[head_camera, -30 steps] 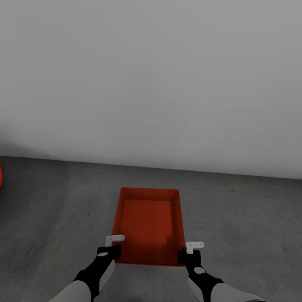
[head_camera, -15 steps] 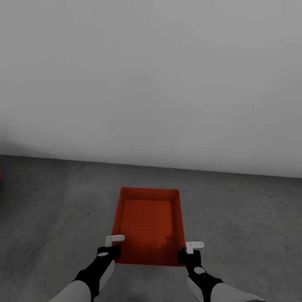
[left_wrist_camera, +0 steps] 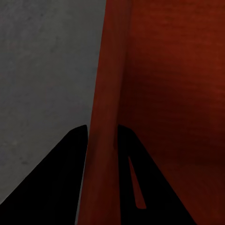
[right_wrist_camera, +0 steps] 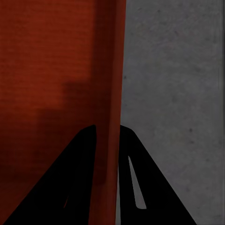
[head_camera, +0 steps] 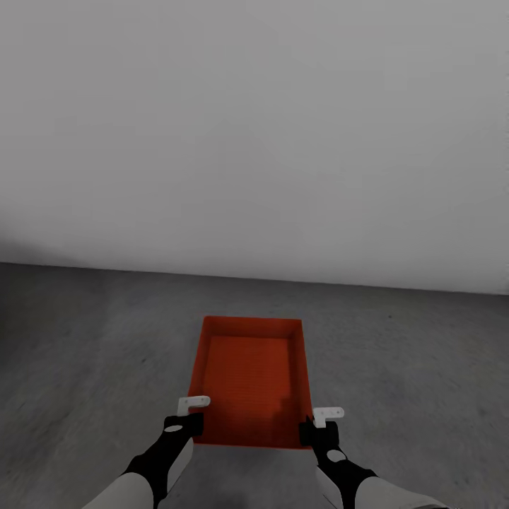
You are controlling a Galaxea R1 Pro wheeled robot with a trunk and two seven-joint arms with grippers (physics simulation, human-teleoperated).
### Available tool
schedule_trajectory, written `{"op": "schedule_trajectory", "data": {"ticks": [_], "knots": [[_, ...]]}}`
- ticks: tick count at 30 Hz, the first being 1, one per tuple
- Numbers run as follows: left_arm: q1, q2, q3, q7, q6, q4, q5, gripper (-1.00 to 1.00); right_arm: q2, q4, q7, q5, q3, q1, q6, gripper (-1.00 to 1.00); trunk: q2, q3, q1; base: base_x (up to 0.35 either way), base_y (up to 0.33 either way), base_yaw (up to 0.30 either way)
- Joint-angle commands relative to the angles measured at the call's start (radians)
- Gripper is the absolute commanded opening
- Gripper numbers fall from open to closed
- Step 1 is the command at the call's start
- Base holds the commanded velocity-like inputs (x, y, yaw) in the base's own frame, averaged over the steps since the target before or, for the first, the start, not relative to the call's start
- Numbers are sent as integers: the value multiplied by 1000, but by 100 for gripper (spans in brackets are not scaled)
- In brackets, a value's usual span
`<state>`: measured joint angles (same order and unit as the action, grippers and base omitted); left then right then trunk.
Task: Move the two storage containers from the living room to the garage. In the garage, place one container on the floor and stack the other container on top of it (either order is fine).
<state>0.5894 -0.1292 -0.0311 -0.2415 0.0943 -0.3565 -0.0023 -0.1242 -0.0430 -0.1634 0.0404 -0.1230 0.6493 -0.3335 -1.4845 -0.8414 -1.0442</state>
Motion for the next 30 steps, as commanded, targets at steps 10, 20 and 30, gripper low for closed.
{"op": "schedule_trajectory", "data": {"ticks": [10, 20, 30], "knots": [[0, 0, -12, -6, 7, -1, 2, -100, 3, -2, -31, 12, 26, 1, -7, -100, -71, -32, -38, 0, 0, -97], [0, 0, -12, -6, 7, -1, 2, -100, 3, -2, -31, 12, 26, 1, -7, -100, -141, -63, -77, 0, 0, -2], [0, 0, -12, -6, 7, -1, 2, -100, 3, -2, -31, 12, 26, 1, -5, -100, -211, -95, -115, 0, 0, 0]]}}
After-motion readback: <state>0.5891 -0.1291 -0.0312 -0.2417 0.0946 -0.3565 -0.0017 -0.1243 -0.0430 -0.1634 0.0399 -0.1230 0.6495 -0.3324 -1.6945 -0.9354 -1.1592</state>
